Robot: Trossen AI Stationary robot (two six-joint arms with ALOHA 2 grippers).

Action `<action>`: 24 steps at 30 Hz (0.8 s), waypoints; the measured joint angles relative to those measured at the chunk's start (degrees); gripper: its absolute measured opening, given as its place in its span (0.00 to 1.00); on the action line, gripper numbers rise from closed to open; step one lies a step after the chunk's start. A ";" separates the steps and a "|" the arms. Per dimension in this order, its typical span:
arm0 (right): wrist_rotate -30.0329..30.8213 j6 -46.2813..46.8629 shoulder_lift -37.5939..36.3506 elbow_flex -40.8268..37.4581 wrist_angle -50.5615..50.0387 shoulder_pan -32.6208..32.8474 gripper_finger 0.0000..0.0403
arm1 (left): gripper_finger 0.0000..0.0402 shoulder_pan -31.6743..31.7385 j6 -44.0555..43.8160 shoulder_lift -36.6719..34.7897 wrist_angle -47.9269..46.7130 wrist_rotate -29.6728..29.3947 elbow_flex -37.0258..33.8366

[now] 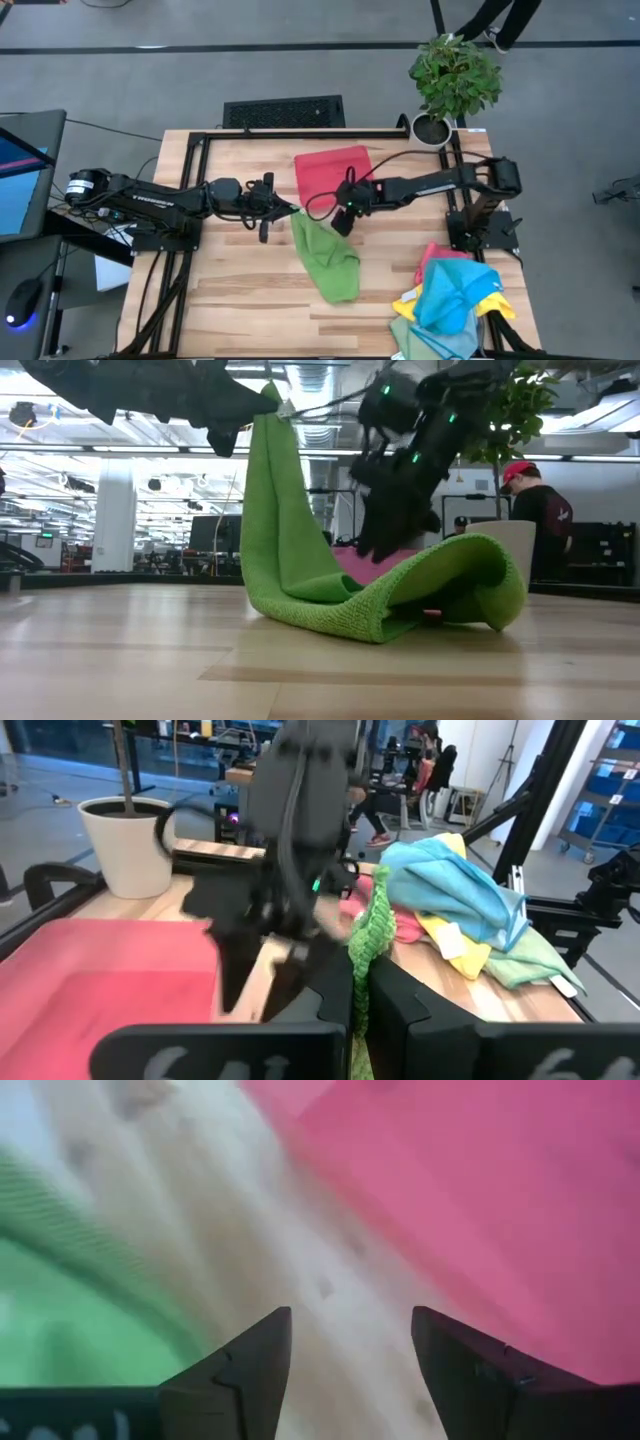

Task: Fold microfiber towels
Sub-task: Fold the green microfiber cloth

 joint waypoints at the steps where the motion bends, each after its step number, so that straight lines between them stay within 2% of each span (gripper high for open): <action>1: -1.08 1.32 -1.12 0.04 0.20 0.55 0.58 | 0.00 0.00 0.01 0.00 -0.04 -0.01 0.00; 5: -1.56 6.23 -2.72 0.08 -0.18 4.36 0.58 | 0.00 0.00 0.03 0.00 -0.28 -0.37 0.00; 10: 1.01 8.68 1.80 0.00 0.55 8.61 0.58 | 0.00 0.00 0.01 0.00 -0.39 -0.49 0.00; 16: 1.76 11.08 6.19 -0.04 2.69 8.70 0.58 | 0.00 0.00 -0.03 -0.02 -0.43 -1.27 0.00; 24: 1.72 11.65 6.44 0.01 5.18 9.28 0.58 | 0.00 0.00 -0.31 -0.02 -0.63 -1.66 0.00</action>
